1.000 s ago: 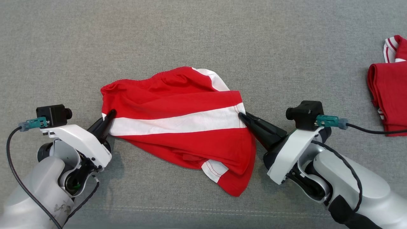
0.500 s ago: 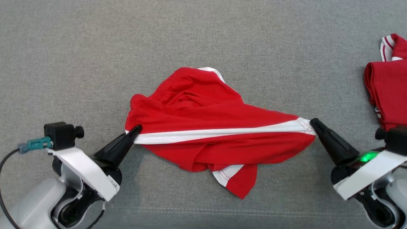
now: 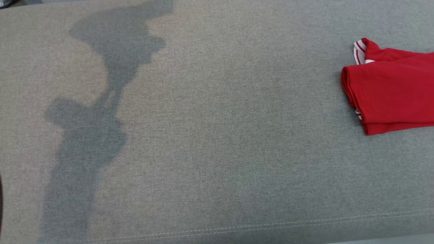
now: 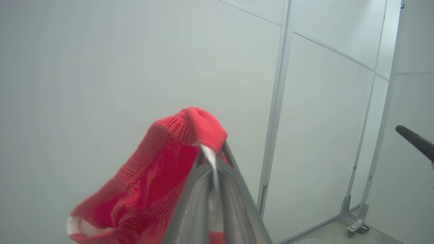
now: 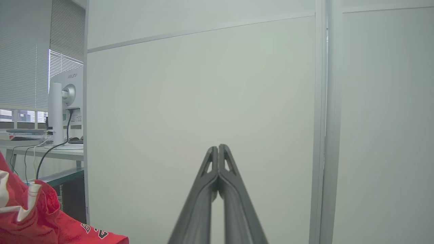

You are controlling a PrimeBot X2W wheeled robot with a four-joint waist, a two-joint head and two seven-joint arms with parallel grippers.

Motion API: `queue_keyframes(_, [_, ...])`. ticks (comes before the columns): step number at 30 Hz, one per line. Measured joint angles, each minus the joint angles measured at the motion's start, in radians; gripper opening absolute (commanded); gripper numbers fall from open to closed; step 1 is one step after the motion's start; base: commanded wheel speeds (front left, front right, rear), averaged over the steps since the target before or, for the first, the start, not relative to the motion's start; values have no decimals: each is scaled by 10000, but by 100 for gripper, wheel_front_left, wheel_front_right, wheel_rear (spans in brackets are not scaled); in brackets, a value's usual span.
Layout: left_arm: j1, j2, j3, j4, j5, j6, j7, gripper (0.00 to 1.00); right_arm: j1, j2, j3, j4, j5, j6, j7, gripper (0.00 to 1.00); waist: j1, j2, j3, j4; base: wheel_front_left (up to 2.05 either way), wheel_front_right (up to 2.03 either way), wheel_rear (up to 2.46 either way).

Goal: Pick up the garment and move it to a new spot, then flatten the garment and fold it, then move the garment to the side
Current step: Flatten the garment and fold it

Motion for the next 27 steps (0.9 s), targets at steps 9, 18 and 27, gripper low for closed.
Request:
queue_keyframes(9, [2891,-349,-1503,-1060,663,67,-1216,0,3533,-673,1918,-2144,1112,4,-978,0,0,0,511,422,0,0,0])
queue_keyframes(18, [7752,-984,-1496,-1801,951,2550,-3461,0,9520,4,1137,-3584,1985,2,-1778,0,0,0,1052,938,0,0,0])
queue_keyframes(27, [8944,-947,-915,-2777,1536,3074,-3547,0,10545,382,-73,-4355,1087,2,-1871,0,0,0,897,874,0,0,0])
